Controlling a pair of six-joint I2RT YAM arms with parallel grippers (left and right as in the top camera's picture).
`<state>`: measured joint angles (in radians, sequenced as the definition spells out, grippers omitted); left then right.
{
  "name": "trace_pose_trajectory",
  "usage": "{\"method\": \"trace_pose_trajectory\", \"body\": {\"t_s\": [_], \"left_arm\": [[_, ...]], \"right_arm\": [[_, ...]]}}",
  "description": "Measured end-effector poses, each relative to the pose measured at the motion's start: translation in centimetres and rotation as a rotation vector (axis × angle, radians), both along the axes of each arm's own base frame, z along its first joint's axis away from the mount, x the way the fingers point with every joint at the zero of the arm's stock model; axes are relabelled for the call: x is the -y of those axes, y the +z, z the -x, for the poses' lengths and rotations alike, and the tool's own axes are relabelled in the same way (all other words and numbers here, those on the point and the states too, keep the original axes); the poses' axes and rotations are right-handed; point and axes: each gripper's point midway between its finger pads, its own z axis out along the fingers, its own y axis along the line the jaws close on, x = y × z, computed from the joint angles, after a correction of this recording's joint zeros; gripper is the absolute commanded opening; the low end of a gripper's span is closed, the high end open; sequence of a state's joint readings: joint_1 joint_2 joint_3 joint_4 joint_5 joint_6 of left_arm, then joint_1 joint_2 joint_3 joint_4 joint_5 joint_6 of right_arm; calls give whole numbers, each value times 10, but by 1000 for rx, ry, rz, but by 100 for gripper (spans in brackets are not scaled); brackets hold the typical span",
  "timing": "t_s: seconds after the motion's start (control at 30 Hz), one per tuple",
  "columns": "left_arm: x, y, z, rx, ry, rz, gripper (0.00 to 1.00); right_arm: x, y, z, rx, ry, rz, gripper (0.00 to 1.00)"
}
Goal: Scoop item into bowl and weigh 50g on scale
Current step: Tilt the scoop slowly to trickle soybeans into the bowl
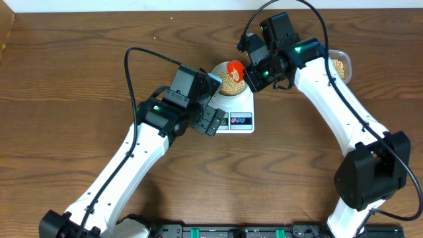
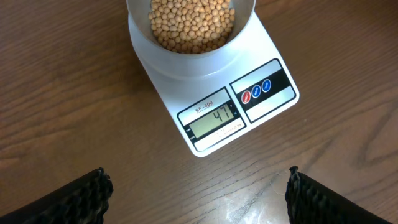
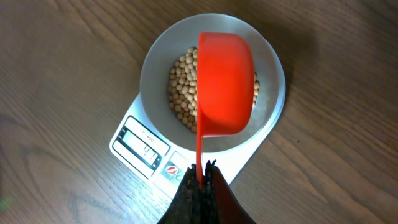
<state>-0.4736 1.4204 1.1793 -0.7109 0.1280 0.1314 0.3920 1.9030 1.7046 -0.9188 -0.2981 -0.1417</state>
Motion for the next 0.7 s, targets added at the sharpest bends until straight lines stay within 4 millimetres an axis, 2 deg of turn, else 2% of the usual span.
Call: {"method": "trace_pose_trajectory", "body": {"t_s": [0.3,0.7], "left_arm": [[0,0,0,0,0,0,92],[0,0,0,0,0,0,92]], "right_arm": [[-1,4,1,-24,8,-61,1],[17,11,-6,-66,-20,-168,1]]}}
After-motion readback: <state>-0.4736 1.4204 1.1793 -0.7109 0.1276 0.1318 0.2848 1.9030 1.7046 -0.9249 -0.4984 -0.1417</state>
